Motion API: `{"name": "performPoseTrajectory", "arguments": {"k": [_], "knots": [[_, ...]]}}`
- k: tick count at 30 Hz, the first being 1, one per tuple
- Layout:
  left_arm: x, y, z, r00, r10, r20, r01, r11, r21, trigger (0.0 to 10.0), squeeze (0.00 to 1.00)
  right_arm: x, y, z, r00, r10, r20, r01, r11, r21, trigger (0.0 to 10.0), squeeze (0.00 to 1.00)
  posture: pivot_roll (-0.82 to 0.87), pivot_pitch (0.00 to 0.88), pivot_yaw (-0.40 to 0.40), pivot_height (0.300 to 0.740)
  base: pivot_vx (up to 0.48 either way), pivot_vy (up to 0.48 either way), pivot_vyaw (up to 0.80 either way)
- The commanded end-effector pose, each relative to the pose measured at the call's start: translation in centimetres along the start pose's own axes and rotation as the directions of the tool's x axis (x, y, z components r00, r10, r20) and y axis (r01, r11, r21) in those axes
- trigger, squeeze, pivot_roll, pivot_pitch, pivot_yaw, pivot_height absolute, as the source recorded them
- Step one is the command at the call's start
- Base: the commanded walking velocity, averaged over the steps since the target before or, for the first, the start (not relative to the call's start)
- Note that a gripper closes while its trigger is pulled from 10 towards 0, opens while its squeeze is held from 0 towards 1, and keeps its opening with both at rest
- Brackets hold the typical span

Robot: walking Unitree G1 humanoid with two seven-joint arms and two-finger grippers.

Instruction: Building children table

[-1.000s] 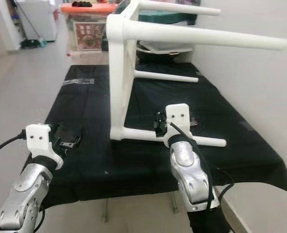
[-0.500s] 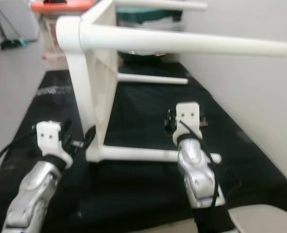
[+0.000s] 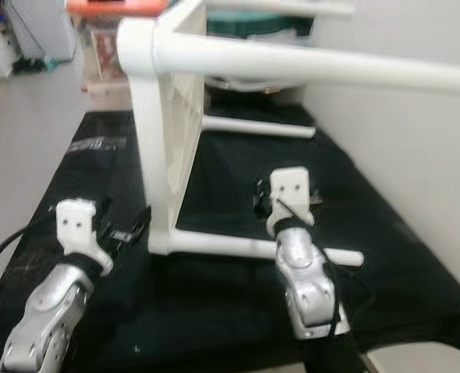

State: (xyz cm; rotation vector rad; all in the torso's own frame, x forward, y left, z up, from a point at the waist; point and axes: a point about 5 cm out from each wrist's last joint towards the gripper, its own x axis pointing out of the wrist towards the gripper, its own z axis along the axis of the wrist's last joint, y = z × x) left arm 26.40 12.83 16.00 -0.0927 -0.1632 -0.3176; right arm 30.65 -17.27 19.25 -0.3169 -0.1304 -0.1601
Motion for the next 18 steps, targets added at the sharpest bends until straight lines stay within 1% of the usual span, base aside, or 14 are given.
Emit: {"name": "performPoseTrajectory", "arguments": {"k": [1,2,4,5,6,7,8,10,11,12,13,14,15,18], "knots": [[-0.2,-1.1,-0.4,0.995,-0.093,-0.03,0.093,0.996,-0.018,10.0,0.0,-0.2,-0.9,1.4,0.993,-0.05,0.111,0.059,0.995,-0.083,10.0,0.0,0.03,0.0,-0.015,0.74,0.0,0.0,0.0],[-0.2,-1.1,-0.4,0.995,-0.093,-0.03,0.093,0.996,-0.018,10.0,0.0,-0.2,-0.9,1.4,0.993,-0.05,0.111,0.059,0.995,-0.083,10.0,0.0,0.03,0.0,-0.015,0.74,0.0,0.0,0.0],[-0.2,-1.8,-0.6,0.987,-0.154,-0.044,0.152,0.988,-0.036,10.0,0.0,-0.4,-1.4,2.2,0.981,-0.067,0.181,0.095,0.983,-0.155,10.0,0.0,0.02,0.0,-0.008,0.74,0.0,0.0,0.0],[-0.2,-1.8,-0.6,0.987,-0.154,-0.044,0.152,0.988,-0.036,10.0,0.0,-0.4,-1.4,2.2,0.981,-0.067,0.181,0.095,0.983,-0.155,10.0,0.0,0.02,0.0,-0.008,0.74,0.0,0.0,0.0],[0.0,-2.6,-1.0,0.972,-0.226,-0.058,0.224,0.974,-0.045,10.0,0.0,-0.9,-1.9,2.8,0.964,-0.082,0.255,0.149,0.954,-0.259,10.0,0.0,0.01,0.0,0.0,0.74,0.0,0.0,0.0],[0.0,-2.6,-1.0,0.972,-0.226,-0.058,0.224,0.974,-0.045,10.0,0.0,-0.9,-1.9,2.8,0.964,-0.082,0.255,0.149,0.954,-0.259,10.0,0.0,0.01,0.0,0.0,0.74,0.0,0.0,0.0],[0.1,-2.8,-1.1,0.967,-0.248,-0.062,0.246,0.968,-0.047,10.0,0.0,-1.1,-2.1,2.9,0.955,-0.088,0.283,0.175,0.938,-0.299,10.0,0.0,0.01,0.0,0.0,0.74,0.0,0.0,0.0],[0.8,-2.4,-1.1,0.972,-0.227,-0.063,0.226,0.974,-0.024,10.0,0.0,-1.8,-2.6,3.3,0.927,-0.12,0.355,0.254,0.898,-0.36,10.0,0.0,0.0,0.0,0.003,0.74,0.0,0.0,0.0],[0.8,-2.4,-1.1,0.972,-0.227,-0.063,0.226,0.974,-0.024,10.0,0.0,-1.8,-2.6,3.3,0.927,-0.12,0.355,0.254,0.898,-0.36,10.0,0.0,0.0,0.0,0.003,0.74,0.0,0.0,0.0],[1.4,-2.2,-1.1,0.974,-0.216,-0.064,0.216,0.976,-0.01,10.0,0.0,-2.3,-3.2,3.7,0.899,-0.154,0.409,0.323,0.864,-0.386,10.0,0.0,-0.01,0.0,0.005,0.74,0.0,0.0,0.0],[1.6,-2.1,-1.1,0.974,-0.217,-0.064,0.217,0.976,-0.007,10.0,0.0,-2.5,-3.5,3.8,0.889,-0.169,0.425,0.348,0.853,-0.39,10.0,0.0,-0.01,0.0,0.005,0.74,0.0,0.0,0.0],[1.6,-2.1,-1.1,0.974,-0.217,-0.064,0.217,0.976,-0.007,10.0,0.0,-2.5,-3.5,3.8,0.889,-0.169,0.425,0.348,0.853,-0.39,10.0,0.0,-0.01,0.0,0.005,0.74,0.0,0.0,0.0],[1.9,-2.3,-1.1,0.972,-0.227,-0.064,0.227,0.974,-0.007,10.0,0.0,-2.7,-3.9,3.9,0.875,-0.19,0.446,0.384,0.832,-0.399,10.0,0.0,-0.01,0.0,0.003,0.74,0.0,0.0,0.0],[2.1,-2.6,-1.2,0.967,-0.245,-0.064,0.245,0.969,-0.002,10.0,0.0,-2.8,-4.2,3.9,0.865,-0.2,0.461,0.408,0.815,-0.411,10.0,0.0,-0.02,0.0,0.001,0.74,0.0,0.0,0.0]]}}
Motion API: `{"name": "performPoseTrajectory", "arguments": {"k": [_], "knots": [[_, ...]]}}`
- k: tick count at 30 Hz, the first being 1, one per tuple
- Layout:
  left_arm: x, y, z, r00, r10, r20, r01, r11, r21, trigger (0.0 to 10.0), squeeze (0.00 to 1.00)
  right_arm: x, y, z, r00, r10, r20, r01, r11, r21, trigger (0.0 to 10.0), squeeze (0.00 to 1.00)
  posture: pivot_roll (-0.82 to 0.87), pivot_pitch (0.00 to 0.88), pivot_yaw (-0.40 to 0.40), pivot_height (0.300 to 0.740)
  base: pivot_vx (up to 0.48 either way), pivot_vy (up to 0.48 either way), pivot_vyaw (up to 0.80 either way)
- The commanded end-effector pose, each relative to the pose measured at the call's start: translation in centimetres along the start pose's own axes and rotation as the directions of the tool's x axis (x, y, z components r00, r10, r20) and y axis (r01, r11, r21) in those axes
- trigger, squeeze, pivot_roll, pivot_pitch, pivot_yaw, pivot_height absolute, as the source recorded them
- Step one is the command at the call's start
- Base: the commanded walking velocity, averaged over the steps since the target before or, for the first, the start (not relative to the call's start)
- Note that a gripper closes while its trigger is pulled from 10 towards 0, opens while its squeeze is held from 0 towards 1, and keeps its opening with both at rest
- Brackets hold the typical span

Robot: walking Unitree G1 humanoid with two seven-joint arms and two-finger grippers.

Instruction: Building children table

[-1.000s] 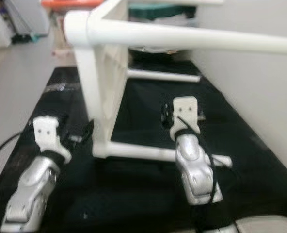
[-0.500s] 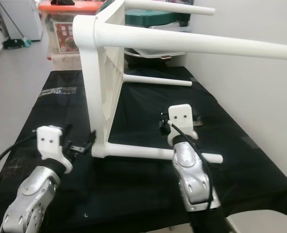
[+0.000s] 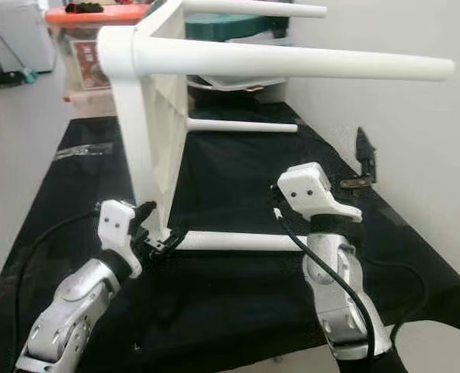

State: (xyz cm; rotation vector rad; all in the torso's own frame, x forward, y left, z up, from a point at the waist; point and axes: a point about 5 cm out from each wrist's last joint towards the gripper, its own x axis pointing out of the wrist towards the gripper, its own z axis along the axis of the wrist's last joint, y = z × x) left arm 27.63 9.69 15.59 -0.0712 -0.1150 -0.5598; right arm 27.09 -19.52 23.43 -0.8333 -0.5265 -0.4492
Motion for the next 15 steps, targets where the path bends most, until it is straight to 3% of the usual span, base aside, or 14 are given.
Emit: {"name": "performPoseTrajectory", "arguments": {"k": [1,4,6,8,15], "knots": [[0.1,0.0,-0.2,1.0,-0.007,-0.007,0.008,1.0,0.012,10.0,0.0,0.0,-0.3,0.2,0.999,-0.02,0.027,0.021,1.0,-0.016,10.0,0.0,-0.02,0.0,0.001,0.74,0.0,0.0,0.0],[0.7,0.3,-0.2,1.0,0.003,-0.013,-0.002,0.999,0.039,10.0,0.0,0.3,-1.2,0.3,0.996,-0.069,0.056,0.072,0.996,-0.048,10.0,0.0,-0.03,0.0,0.015,0.74,0.0,0.0,0.0],[1.1,1.2,0.2,0.998,0.063,-0.001,-0.063,0.997,0.044,10.0,0.0,1.0,-2.2,0.2,0.988,-0.124,0.088,0.132,0.987,-0.094,10.0,0.0,-0.03,0.0,0.01,0.74,0.0,0.0,0.0],[1.1,1.3,0.2,0.998,0.069,0.0,-0.069,0.997,0.044,10.0,0.0,1.0,-2.2,0.1,0.988,-0.123,0.09,0.132,0.986,-0.102,10.0,0.0,-0.02,0.0,0.006,0.74,0.0,0.0,0.0],[-0.6,0.8,-0.5,0.992,0.121,-0.038,-0.119,0.992,0.045,10.0,0.0,1.6,-1.8,0.1,0.987,-0.09,0.13,0.107,0.986,-0.126,10.0,0.0,-0.01,0.0,-0.012,0.74,0.0,0.0,0.0]]}}
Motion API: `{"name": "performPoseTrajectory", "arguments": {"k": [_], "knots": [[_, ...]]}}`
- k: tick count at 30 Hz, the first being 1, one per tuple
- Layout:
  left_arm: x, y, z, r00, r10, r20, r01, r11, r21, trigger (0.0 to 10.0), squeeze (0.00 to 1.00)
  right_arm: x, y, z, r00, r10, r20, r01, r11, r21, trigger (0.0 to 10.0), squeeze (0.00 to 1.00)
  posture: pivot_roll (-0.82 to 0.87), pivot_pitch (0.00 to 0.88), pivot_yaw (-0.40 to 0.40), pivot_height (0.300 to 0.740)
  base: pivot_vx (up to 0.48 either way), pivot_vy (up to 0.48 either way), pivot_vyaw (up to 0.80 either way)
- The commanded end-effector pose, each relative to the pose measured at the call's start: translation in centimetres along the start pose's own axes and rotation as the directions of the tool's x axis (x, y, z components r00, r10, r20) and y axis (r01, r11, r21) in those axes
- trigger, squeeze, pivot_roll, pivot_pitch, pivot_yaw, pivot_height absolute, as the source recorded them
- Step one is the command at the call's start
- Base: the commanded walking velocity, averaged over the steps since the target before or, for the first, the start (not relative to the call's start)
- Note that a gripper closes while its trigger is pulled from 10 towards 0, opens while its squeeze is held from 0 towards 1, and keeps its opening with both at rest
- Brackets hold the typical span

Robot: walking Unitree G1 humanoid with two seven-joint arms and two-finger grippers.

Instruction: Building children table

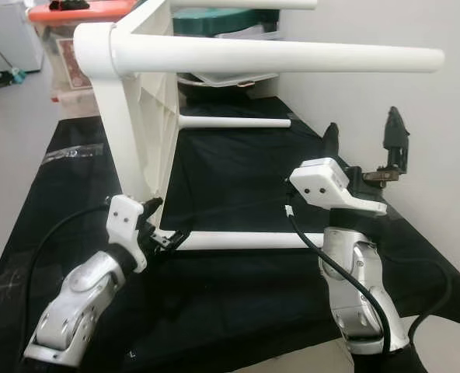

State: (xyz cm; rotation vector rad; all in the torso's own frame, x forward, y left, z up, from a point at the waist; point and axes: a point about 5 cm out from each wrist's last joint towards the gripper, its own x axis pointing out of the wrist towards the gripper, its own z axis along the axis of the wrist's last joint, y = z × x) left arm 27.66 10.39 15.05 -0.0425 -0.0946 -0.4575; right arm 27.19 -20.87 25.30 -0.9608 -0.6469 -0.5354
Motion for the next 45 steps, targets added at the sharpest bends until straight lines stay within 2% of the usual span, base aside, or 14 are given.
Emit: {"name": "performPoseTrajectory", "arguments": {"k": [1,8,14,15,17,19,20,22,23,24,32,35,39,45], "knots": [[-0.3,0.2,-0.1,0.999,0.027,-0.023,-0.026,0.999,0.021,10.0,0.0,0.4,0.0,0.0,1.0,-0.001,0.016,0.001,1.0,-0.006,10.0,0.0,-0.01,0.0,-0.014,0.74,0.0,0.0,0.0],[-1.2,-0.3,0.0,1.0,0.017,-0.02,-0.018,0.999,-0.03,10.0,0.0,1.7,0.0,-0.6,1.0,-0.005,0.018,0.004,1.0,0.01,10.0,0.0,0.01,0.0,-0.034,0.74,0.0,0.0,0.0],[-1.5,0.2,0.5,0.997,0.075,-0.007,-0.075,0.997,0.016,10.0,0.0,2.5,0.4,-0.5,0.999,-0.01,0.036,0.009,1.0,0.019,10.0,0.0,0.02,0.0,-0.04,0.74,0.0,0.0,0.0],[-1.4,0.7,0.7,0.994,0.113,0.003,-0.113,0.993,0.027,10.0,0.0,2.6,0.4,-0.5,0.999,-0.012,0.039,0.011,1.0,0.019,10.0,0.0,0.02,0.0,-0.039,0.74,0.0,0.0,0.0],[-1.4,0.7,0.7,0.994,0.113,0.003,-0.113,0.993,0.027,10.0,0.0,2.6,0.4,-0.5,0.999,-0.012,0.039,0.011,1.0,0.019,10.0,0.0,0.02,0.0,-0.039,0.74,0.0,0.0,0.0],[-1.3,2.1,1.2,0.976,0.215,0.029,-0.216,0.975,0.054,10.0,0.0,2.8,0.3,-0.7,0.999,-0.016,0.04,0.015,1.0,0.021,10.0,0.0,0.02,0.0,-0.033,0.74,0.0,0.0,0.0],[-1.3,2.1,1.2,0.976,0.215,0.029,-0.216,0.975,0.054,10.0,0.0,2.8,0.3,-0.7,0.999,-0.016,0.04,0.015,1.0,0.021,10.0,0.0,0.02,0.0,-0.033,0.74,0.0,0.0,0.0],[-1.3,3.4,1.5,0.947,0.318,0.045,-0.321,0.944,0.083,10.0,0.0,2.8,0.2,-0.8,0.999,-0.019,0.039,0.018,1.0,0.021,10.0,0.0,0.02,0.0,-0.03,0.74,0.0,0.0,0.0],[-1.3,3.4,1.5,0.947,0.318,0.045,-0.321,0.944,0.083,10.0,0.0,2.8,0.2,-0.8,0.999,-0.019,0.039,0.018,1.0,0.021,10.0,0.0,0.02,0.0,-0.03,0.74,0.0,0.0,0.0],[-1.4,4.1,1.5,0.928,0.369,0.053,-0.373,0.922,0.101,10.0,0.0,2.7,0.2,-1.0,0.999,-0.017,0.032,0.017,1.0,0.021,10.0,0.0,0.02,0.0,-0.029,0.74,0.0,0.0,0.0],[-0.2,4.6,1.5,0.943,0.33,0.047,-0.333,0.937,0.104,10.0,0.0,2.7,0.4,-1.0,0.999,-0.017,0.028,0.016,0.999,0.028,10.0,0.0,0.01,0.0,-0.021,0.74,0.0,0.0,0.0],[0.3,4.1,1.5,0.957,0.287,0.046,-0.29,0.953,0.091,10.0,0.0,2.8,0.3,-1.1,0.999,-0.023,0.024,0.023,0.999,0.027,10.0,0.0,0.0,0.0,-0.015,0.74,0.0,0.0,0.0],[0.6,2.4,1.1,0.983,0.18,0.027,-0.182,0.981,0.07,10.0,0.0,2.3,0.3,-1.0,1.0,-0.026,0.014,0.026,0.999,0.034,10.0,0.0,0.0,0.0,-0.005,0.74,0.0,0.0,0.0],[0.5,1.8,0.4,0.986,0.166,0.009,-0.166,0.985,0.056,10.0,0.0,2.0,0.5,-0.9,1.0,-0.023,0.007,0.023,0.999,0.044,10.0,0.0,0.0,0.0,-0.007,0.74,0.0,0.0,0.0]]}}
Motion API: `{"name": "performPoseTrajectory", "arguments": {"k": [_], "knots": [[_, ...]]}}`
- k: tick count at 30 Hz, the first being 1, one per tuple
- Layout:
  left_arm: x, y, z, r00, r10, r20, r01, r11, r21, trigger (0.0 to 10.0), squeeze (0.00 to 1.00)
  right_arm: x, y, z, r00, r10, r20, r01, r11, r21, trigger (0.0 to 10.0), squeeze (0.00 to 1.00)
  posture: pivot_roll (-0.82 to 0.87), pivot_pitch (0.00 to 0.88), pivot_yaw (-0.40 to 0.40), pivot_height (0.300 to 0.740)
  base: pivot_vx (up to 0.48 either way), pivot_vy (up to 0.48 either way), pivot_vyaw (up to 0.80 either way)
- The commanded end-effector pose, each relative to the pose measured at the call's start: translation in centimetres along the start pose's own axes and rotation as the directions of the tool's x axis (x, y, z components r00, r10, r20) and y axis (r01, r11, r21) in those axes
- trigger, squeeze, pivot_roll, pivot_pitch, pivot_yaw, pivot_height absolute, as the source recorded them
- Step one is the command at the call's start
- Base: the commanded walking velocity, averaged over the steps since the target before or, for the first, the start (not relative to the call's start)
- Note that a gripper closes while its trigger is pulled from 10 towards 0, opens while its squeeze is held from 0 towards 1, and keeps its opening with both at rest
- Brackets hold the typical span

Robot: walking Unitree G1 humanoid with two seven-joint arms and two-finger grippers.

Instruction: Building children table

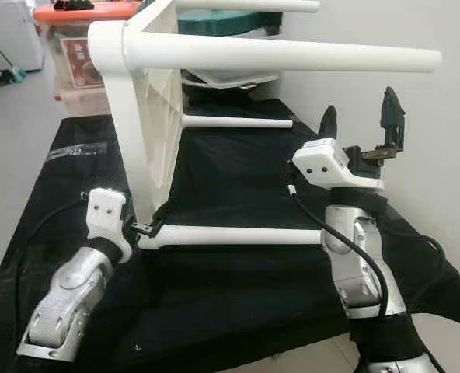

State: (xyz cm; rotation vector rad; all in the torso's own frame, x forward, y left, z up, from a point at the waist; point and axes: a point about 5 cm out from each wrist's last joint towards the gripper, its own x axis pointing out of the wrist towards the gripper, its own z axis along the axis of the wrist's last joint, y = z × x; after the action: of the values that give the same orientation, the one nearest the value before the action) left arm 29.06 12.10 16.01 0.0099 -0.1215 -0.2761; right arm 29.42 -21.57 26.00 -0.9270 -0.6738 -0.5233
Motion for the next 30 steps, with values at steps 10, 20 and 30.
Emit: {"name": "performPoseTrajectory", "arguments": {"k": [10,20,30], "knots": [[1.1,2.6,-1.8,0.981,0.184,-0.061,-0.184,0.983,0.017,10.0,0.0,1.4,-1.7,0.4,0.996,-0.065,0.062,0.068,0.996,-0.05,10.0,0.0,-0.01,0.0,-0.005,0.74,0.0,0.0,0.0],[2.0,2.5,-2.6,0.988,0.128,-0.089,-0.128,0.992,0.01,10.0,0.0,1.3,-2.6,1.1,0.988,-0.106,0.111,0.118,0.987,-0.109,10.0,0.0,-0.04,0.0,0.012,0.74,0.0,0.0,0.0],[3.5,1.5,-3.0,0.993,0.093,-0.079,-0.094,0.996,0.0,10.0,0.0,3.2,-1.0,0.0,0.969,0.138,0.203,-0.102,0.979,-0.179,10.0,0.0,-0.05,0.0,0.004,0.74,0.0,0.0,0.0]]}}
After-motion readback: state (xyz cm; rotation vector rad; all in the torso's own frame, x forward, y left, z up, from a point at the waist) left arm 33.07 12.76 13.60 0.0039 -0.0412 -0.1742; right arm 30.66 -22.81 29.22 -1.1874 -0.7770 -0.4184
